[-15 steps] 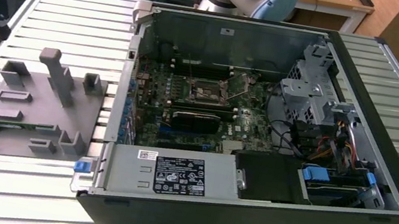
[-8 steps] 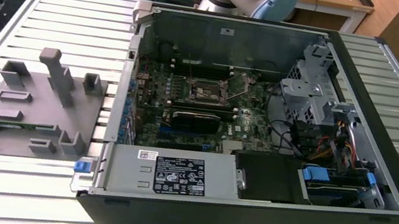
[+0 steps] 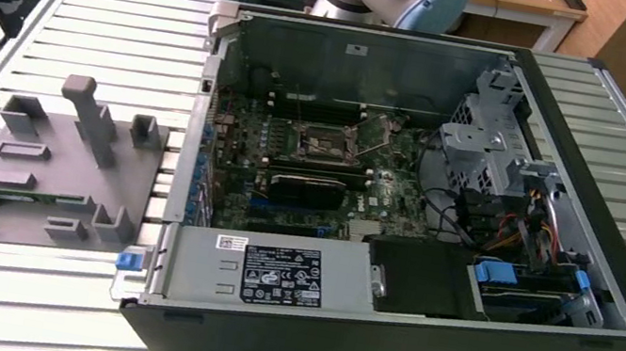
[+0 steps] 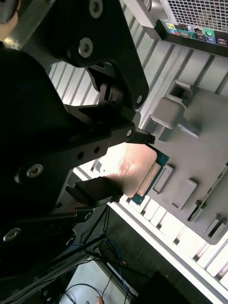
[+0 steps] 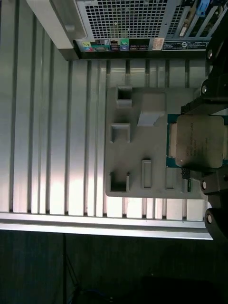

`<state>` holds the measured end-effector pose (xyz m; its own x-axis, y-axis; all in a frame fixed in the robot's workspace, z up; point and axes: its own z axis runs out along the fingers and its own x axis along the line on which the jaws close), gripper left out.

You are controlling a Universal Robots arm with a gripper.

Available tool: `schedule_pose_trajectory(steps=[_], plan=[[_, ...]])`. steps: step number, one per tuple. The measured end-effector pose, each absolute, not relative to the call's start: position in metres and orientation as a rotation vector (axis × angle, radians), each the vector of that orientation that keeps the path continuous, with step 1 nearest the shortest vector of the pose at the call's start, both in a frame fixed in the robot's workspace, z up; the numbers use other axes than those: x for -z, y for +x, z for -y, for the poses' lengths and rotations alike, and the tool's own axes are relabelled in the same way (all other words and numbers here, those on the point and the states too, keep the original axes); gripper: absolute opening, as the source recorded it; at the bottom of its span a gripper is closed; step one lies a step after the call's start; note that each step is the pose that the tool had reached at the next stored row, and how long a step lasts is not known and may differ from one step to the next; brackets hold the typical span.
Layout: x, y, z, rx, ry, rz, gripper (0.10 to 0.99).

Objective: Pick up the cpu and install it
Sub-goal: 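Pick up the cpu and move it towards the insertion slot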

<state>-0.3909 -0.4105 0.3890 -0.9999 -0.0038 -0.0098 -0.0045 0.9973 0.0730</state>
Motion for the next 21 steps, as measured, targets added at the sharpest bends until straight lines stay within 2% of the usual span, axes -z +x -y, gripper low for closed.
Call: schedule_pose_trajectory(steps=[21], plan=[[-0.389, -0.346, 0.410, -0.114, -0.005, -3.130, 0.533]])
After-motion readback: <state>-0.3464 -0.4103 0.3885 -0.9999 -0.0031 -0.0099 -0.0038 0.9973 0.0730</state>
